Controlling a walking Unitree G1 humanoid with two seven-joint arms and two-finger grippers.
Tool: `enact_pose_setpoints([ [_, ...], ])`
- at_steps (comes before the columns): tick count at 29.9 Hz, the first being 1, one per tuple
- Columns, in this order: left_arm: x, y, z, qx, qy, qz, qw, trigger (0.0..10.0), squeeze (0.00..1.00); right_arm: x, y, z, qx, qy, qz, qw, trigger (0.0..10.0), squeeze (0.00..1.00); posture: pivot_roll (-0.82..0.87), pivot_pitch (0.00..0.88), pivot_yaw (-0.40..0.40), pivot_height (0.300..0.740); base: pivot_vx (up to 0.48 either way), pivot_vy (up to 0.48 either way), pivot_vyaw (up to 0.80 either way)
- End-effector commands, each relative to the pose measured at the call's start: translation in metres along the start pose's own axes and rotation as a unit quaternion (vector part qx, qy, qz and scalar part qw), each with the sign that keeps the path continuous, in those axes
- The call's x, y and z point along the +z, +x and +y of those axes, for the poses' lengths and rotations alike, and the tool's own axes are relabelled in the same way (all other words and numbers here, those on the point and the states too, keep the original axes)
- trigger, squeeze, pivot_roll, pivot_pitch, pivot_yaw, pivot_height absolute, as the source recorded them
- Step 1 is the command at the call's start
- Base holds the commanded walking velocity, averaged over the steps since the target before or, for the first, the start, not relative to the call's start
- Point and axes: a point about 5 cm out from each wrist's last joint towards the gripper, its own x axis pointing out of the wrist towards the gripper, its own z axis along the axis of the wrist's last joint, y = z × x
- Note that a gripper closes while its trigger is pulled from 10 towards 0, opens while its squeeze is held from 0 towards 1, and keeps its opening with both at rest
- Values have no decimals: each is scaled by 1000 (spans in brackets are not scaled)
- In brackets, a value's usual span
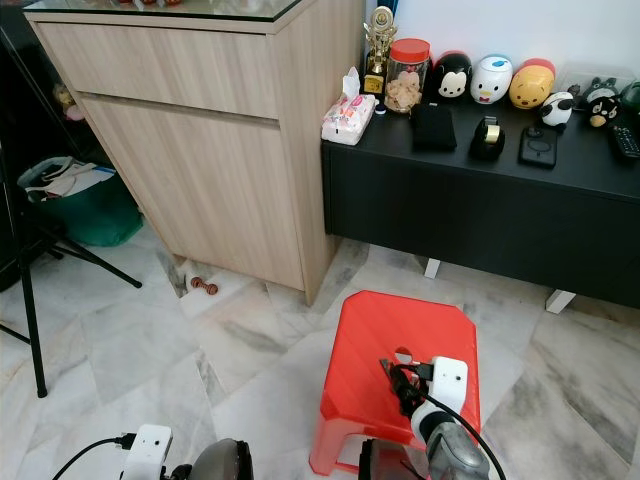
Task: Hang keys on a hook
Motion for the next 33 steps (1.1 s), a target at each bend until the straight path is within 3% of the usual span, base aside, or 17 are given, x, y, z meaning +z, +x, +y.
enact_pose_setpoints([
  [1,-11,-2,0,0,-10,19,1000,10000,0,-9,1,1,-1,12,27,1000,10000,0,-3,82,21,623,0,0,0],
  [15,-12,-2,-3,1,-10,21,1000,10000,0,-16,3,2,-1,20,72,997,10000,0,5,86,21,623,0,0,0],
  [22,-12,-2,-4,0,-11,20,1000,10000,0,-3,2,-5,-11,45,22,999,10000,0,0,86,23,623,0,0,0],
  [33,-12,-2,-5,-2,-11,20,1000,10000,0,-7,0,-8,-6,38,28,999,10000,0,-1,86,21,623,0,0,0],
])
